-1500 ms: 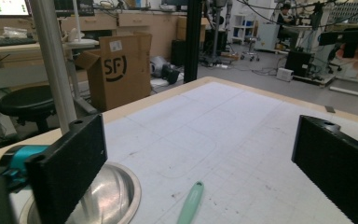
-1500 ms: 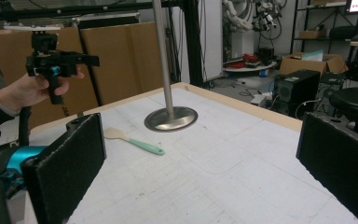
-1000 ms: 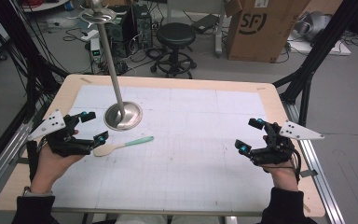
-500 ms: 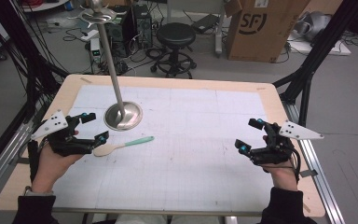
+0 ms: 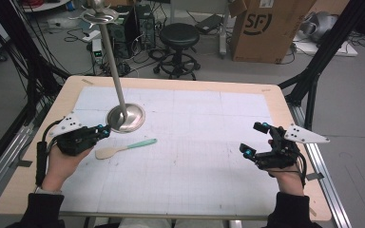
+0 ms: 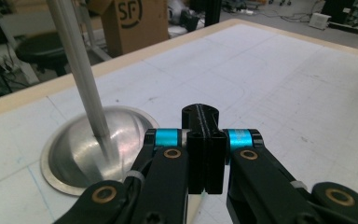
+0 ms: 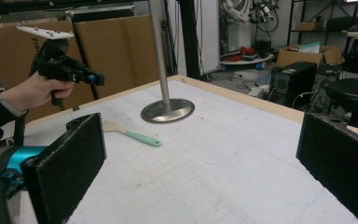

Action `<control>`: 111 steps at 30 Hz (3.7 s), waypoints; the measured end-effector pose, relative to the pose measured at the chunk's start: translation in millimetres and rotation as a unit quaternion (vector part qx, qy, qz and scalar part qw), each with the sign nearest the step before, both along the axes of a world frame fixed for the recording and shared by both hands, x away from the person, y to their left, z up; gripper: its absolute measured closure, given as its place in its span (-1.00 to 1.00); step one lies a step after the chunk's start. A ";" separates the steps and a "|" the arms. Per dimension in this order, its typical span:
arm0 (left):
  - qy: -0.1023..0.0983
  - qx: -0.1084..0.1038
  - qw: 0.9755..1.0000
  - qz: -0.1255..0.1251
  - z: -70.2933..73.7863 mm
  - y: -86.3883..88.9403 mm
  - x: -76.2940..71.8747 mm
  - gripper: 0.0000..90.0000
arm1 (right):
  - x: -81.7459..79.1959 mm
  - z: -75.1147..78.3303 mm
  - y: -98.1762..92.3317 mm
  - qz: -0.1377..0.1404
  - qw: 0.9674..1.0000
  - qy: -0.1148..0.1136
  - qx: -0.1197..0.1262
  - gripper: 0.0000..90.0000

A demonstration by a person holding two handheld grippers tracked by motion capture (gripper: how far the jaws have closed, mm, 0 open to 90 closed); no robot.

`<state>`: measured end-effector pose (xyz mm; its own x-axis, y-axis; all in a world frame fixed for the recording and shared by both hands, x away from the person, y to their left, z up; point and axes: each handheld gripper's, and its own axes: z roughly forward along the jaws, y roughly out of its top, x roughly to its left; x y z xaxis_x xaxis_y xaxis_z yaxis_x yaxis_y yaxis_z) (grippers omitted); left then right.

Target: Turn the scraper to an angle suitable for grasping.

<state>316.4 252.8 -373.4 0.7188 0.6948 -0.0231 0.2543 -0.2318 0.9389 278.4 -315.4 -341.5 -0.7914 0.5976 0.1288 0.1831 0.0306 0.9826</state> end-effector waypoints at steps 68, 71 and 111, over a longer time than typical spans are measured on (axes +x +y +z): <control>0.151 0.172 0.973 -0.041 -62.2 -38.7 16.7 0.99 | 7.7 -13.3 7.8 0.013 1.000 0.024 -0.015 -0.99; 0.168 0.171 0.970 -0.043 -60.4 -38.6 12.3 0.99 | 8.4 -13.0 8.9 0.015 0.999 0.024 -0.015 -0.99; 0.026 0.063 0.992 -0.108 -11.9 -25.0 -18.3 -0.62 | 11.4 -11.5 13.6 0.026 0.999 0.027 -0.016 -0.99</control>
